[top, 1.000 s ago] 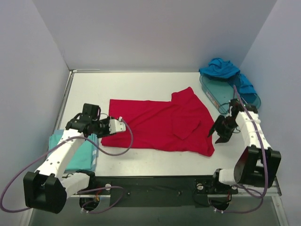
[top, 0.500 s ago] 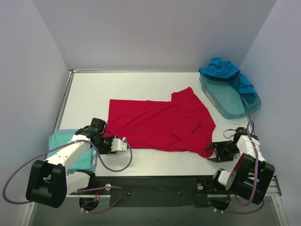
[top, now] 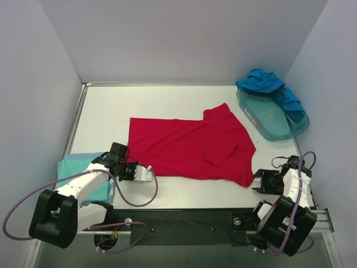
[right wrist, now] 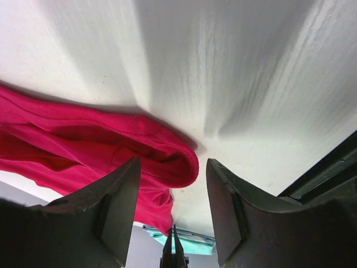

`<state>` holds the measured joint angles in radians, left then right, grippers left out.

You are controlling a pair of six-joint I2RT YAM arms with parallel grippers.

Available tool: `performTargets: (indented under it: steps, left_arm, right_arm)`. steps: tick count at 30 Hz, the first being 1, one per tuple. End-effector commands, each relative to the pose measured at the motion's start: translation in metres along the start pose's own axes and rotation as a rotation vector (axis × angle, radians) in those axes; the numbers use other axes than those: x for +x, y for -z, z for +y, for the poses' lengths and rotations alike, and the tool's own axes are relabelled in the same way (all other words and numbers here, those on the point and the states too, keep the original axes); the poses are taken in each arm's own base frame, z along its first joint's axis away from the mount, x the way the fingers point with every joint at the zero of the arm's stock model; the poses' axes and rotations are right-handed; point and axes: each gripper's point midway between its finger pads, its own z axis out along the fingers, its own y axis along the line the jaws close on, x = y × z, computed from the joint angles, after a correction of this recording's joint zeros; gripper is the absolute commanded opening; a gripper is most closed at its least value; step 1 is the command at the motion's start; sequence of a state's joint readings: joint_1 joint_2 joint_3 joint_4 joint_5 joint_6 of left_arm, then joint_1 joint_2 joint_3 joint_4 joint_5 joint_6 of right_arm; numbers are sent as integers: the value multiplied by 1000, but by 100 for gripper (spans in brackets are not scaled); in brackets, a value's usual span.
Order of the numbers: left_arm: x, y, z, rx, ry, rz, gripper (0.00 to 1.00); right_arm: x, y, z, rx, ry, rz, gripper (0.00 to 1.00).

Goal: Fold and stack the t-shirts
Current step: Fold the flattened tshirt in 1/3 of the way

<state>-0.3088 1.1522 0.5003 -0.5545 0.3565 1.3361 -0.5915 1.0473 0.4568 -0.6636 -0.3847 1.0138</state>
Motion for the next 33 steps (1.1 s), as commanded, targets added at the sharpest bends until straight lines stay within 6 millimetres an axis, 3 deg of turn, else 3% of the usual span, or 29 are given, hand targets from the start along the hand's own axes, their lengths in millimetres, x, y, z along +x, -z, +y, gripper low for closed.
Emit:
performTargets:
  steps: [1, 5, 11, 15, 18, 23, 27, 33]
  left_arm:
    - [2, -4, -5, 6, -3, 9, 17]
    - [2, -3, -1, -4, -1, 13, 10]
    - [-1, -1, 8, -37, 2, 7, 0]
    - [1, 4, 13, -52, 37, 29, 0]
    - [11, 10, 4, -21, 13, 85, 0]
    - [17, 17, -28, 101, -71, 108, 0]
    - [19, 22, -38, 125, -106, 119, 0]
    - [-2, 20, -44, 142, -49, 15, 0]
  right_arm:
    - [9, -4, -25, 102, -54, 39, 45]
    - [25, -22, -39, 136, -56, 117, 43]
    - [33, -30, -29, 132, -17, 121, 32]
    - [19, -23, -25, 113, -76, 90, 1]
    - [-4, -11, -27, 116, -41, 8, 0]
    - [-19, -1, -27, 190, 9, 70, 0]
    - [-32, 8, -29, 256, 71, 98, 0]
    - [-34, 13, -27, 262, 79, 104, 0]
